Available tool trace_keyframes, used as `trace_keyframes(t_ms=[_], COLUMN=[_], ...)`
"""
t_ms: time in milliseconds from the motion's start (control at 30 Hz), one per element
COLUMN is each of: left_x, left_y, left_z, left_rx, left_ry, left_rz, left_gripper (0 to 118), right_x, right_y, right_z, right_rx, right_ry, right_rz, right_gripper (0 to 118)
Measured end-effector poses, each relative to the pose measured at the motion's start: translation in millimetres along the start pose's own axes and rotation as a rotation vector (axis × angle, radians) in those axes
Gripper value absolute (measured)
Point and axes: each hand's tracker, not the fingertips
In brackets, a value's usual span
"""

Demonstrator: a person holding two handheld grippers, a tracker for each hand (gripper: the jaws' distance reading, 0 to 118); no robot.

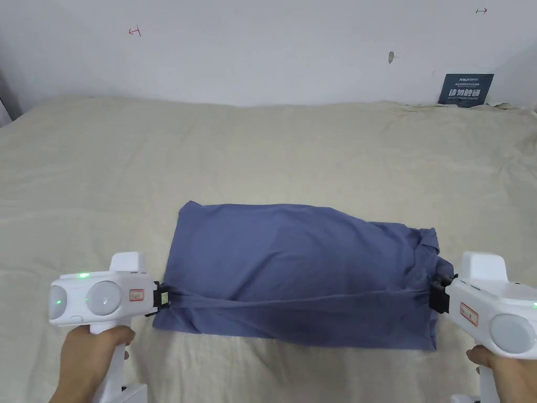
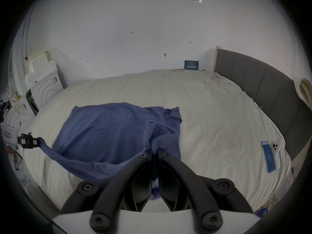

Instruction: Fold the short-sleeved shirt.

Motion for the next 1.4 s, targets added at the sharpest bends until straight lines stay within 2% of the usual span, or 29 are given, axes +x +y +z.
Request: trace_keyframes(t_ms=[200,433,533,633,667,800,833,900,933,967,1000,1033,1233,1300,1367,1400], left_x=[9,17,18,19,19,19,19,22,22,23,24,25,27,27,25,24], left_y=[20,23,18,13,13,16,17,18,19,19,20,21,31,35,37,37], left_z=[-45,-83,-95,-98,-97,-95,-92,-84,-80,-76,-72,-67,-22,-5,12,19], left_rx=[-0.043,-0.098,-0.125,-0.139,-0.139,-0.140,-0.144,-0.137,-0.133,-0.124,-0.115,-0.099,0.025,0.079,0.132,0.156], left_ry=[0.033,0.077,0.090,0.098,0.100,0.092,0.088,0.085,0.083,0.083,0.088,0.089,0.076,0.080,0.077,0.075], left_rz=[-0.057,-0.103,-0.118,-0.132,-0.137,-0.133,-0.131,-0.127,-0.129,-0.128,-0.126,-0.128,-0.149,-0.149,-0.139,-0.122], left_gripper=[2,2,2,2,2,4,8,35,55,82,99,108,110,110,110,110], right_x=[-2,-1,5,6,-4,-2,-3,-3,-2,-2,-2,-2,-2,-2,4,4], right_y=[15,23,15,6,1,-2,0,4,6,8,10,13,31,36,40,41], right_z=[-55,-121,-144,-155,-144,-140,-137,-127,-122,-115,-108,-100,-31,-7,8,18], right_rx=[-0.066,-0.158,-0.237,-0.280,-0.287,-0.278,-0.272,-0.248,-0.237,-0.224,-0.202,-0.180,-0.006,0.051,0.106,0.132], right_ry=[-0.025,-0.072,-0.081,-0.105,-0.103,-0.107,-0.106,-0.094,-0.088,-0.082,-0.078,-0.074,-0.020,-0.014,-0.006,-0.005], right_rz=[0.017,0.104,0.067,0.067,0.066,0.059,0.054,0.044,0.041,0.039,0.036,0.030,-0.005,0.003,0.002,-0.001], right_gripper=[4,4,4,5,5,5,7,24,37,55,67,74,78,87,101,103])
